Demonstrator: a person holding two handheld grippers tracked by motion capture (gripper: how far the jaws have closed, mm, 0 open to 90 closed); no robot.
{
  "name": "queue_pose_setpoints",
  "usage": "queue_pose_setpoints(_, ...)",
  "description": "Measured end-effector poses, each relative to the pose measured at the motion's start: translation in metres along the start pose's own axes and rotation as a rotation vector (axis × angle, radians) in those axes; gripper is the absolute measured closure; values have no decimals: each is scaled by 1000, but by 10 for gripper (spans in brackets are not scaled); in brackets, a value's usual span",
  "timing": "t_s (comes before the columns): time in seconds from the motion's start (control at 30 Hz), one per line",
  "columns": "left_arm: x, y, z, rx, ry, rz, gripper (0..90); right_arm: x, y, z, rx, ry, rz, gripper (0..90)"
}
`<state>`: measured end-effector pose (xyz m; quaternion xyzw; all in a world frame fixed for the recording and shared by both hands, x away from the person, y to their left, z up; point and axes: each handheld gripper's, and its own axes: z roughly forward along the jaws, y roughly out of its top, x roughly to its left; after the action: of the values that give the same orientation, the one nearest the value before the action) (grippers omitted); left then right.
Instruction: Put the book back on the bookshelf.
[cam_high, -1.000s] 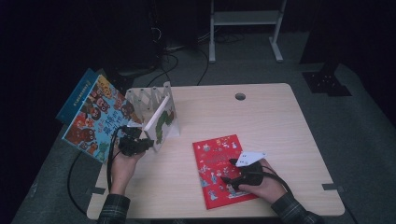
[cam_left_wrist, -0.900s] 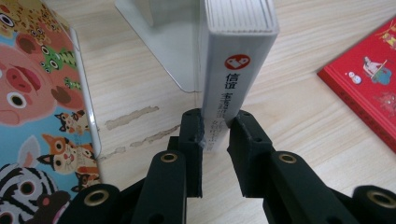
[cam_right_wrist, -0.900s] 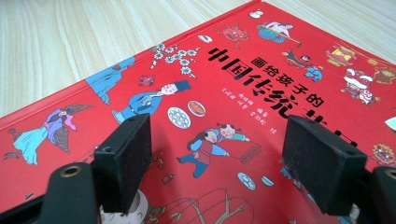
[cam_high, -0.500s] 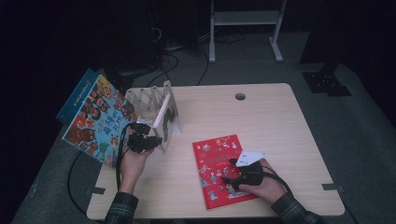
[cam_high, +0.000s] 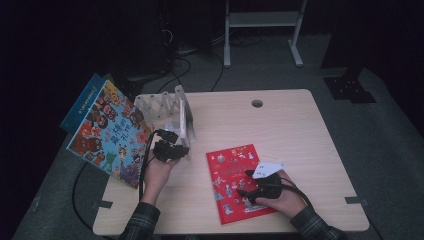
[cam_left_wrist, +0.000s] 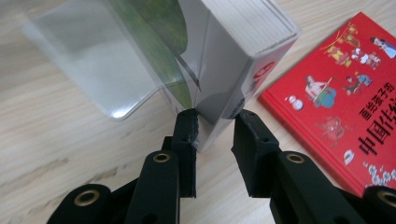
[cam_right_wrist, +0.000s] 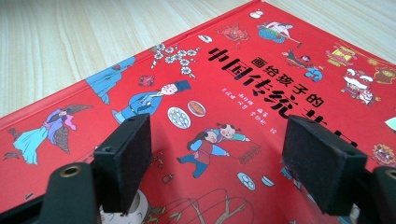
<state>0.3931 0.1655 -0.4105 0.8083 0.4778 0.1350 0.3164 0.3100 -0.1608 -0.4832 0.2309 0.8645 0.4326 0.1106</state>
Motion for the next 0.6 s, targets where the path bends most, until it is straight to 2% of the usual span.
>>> queue_pose_setpoints(0.2, -1, 9, 10, -20, -29, -16, 691, 0, 0, 0, -1, 0, 0, 228)
queue_pose_setpoints(0.5, 2, 21, 16, -54, -42, -22, 693, 0, 0, 0, -1, -1, 0, 228)
queue_pose_setpoints(0.6, 5, 20, 18, -41, -43, -28, 678, 0, 0, 0, -1, -1, 0, 229)
